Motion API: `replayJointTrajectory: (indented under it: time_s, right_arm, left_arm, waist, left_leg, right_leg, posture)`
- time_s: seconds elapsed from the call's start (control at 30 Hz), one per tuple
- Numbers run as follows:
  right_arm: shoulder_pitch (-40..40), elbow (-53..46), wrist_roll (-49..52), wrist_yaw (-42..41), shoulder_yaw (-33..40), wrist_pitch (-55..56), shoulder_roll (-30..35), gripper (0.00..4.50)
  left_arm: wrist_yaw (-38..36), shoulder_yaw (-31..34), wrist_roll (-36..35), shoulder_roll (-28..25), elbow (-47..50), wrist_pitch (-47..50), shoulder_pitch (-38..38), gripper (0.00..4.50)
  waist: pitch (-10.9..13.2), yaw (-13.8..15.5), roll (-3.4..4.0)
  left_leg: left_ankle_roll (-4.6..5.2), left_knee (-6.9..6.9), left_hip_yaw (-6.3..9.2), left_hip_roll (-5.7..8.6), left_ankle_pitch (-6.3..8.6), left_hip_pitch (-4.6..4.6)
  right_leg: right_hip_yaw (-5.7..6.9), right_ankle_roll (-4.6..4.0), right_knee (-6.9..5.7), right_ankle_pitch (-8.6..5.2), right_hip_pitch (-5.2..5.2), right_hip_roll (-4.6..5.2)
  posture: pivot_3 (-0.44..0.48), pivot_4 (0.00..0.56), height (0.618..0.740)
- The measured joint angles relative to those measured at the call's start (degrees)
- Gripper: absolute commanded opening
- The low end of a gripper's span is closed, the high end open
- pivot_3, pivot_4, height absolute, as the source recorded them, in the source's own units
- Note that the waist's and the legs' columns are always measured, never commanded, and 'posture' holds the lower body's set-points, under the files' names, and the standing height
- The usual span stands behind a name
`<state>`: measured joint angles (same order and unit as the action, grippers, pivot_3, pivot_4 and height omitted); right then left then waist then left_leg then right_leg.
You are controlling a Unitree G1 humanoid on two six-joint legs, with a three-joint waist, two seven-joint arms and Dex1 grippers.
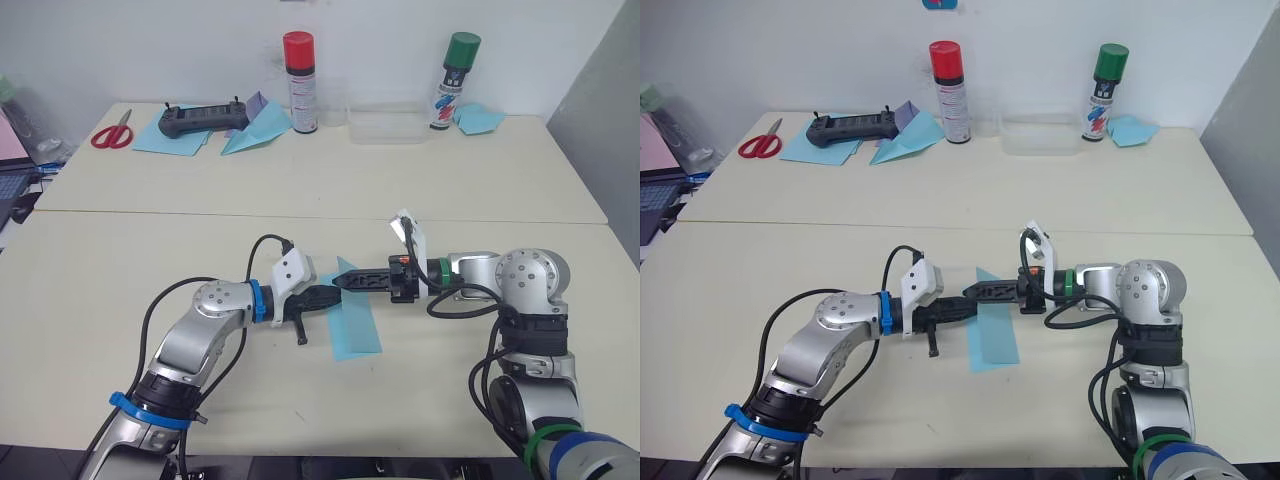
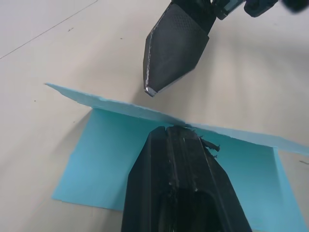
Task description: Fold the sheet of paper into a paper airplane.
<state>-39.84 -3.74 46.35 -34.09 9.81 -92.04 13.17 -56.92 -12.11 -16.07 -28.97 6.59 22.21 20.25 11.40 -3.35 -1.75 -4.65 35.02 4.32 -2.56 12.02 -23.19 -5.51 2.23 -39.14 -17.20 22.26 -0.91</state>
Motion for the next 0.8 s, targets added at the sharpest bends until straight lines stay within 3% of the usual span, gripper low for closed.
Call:
replayJointTrajectory:
  time_s: [0.33, 0.8]
  right_arm:
    - [0.95, -0.2, -0.15, 0.43, -3.08, 1.38, 5.12, 3.39]
    - [3.82, -1.94, 0.47, 1.54, -3.29, 0.01, 4.75, 3.39]
  left_arm:
    - [-0.17, -0.19, 0.0, 0.02, 0.03, 0.0, 0.05, 0.01]
    - [-1.11, -2.2, 0.21, 1.89, -1.18, -0.42, 2.69, 0.01]
  waist:
    - [0.0, -0.01, 0.0]
    - [0.0, 0.03, 0.0]
  left_leg:
    - [0.0, 0.0, 0.0, 0.0, 0.0, 0.0]
    - [0.0, 0.01, 0.0, 0.01, 0.0, -0.03]
  right_leg:
    - [0.0, 0.0, 0.01, 0.0, 0.01, 0.0]
    - [0.0, 0.01, 0.01, 0.0, 0.01, 0.0]
  posture:
    - [0.0, 0.15, 0.74]
    - [0.0, 0.15, 0.74]
